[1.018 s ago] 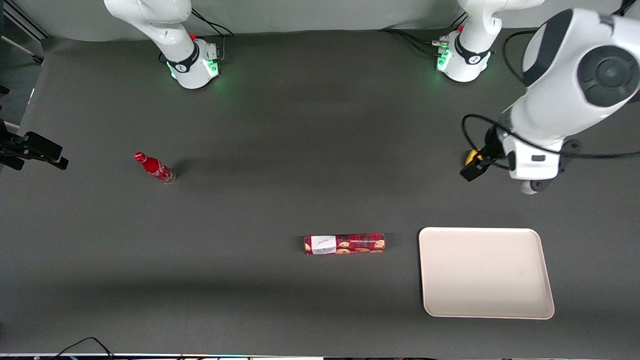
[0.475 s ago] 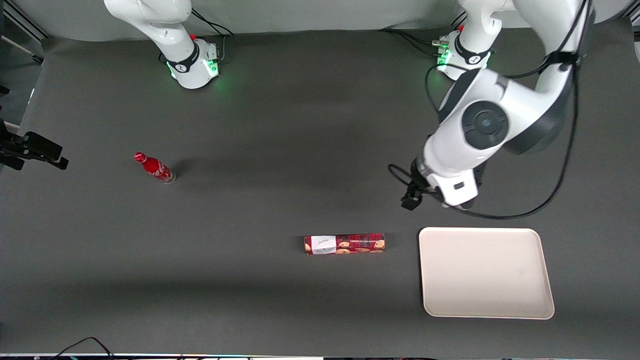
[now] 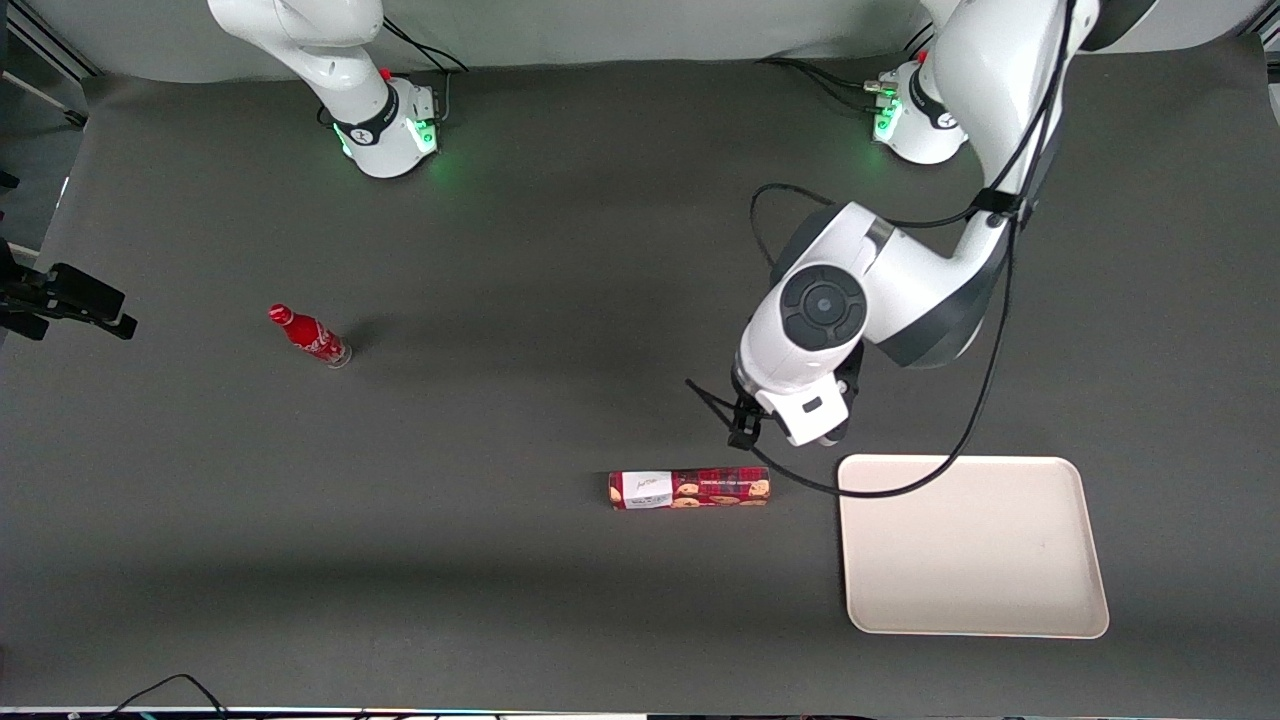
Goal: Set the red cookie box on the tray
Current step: 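Move the open left gripper down over the red plaid cookie box, then close the left gripper on the end of the cookie box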
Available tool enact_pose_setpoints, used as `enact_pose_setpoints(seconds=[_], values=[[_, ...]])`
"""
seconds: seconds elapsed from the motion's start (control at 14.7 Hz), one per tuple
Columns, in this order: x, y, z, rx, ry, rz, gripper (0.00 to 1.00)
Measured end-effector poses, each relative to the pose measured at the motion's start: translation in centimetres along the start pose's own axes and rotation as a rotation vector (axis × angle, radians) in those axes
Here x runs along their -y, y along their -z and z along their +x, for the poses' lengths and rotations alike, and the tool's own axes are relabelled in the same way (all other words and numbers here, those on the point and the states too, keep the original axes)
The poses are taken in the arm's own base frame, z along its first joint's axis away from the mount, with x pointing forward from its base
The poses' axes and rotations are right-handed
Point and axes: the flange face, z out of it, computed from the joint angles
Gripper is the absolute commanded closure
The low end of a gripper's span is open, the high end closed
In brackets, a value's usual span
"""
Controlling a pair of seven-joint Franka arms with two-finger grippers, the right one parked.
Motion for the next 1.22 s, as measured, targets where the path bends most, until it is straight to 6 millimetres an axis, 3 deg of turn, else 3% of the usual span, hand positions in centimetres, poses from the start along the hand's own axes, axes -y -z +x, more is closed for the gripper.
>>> enact_pose_setpoints(seconds=[0.2,0.48,0.68,1.22], values=[[-1.6,-3.2,-0.9,0.012,0.045,-0.035,0.0],[-2.3,-8.8,0.3,-0.033,0.075,0.001,0.0],[-3.8,-9.5,1.6,-0.035,0.098,-0.019,0.0],[-6.1,-12.4,1.4,-0.011,0.11,-0.052,0.0]])
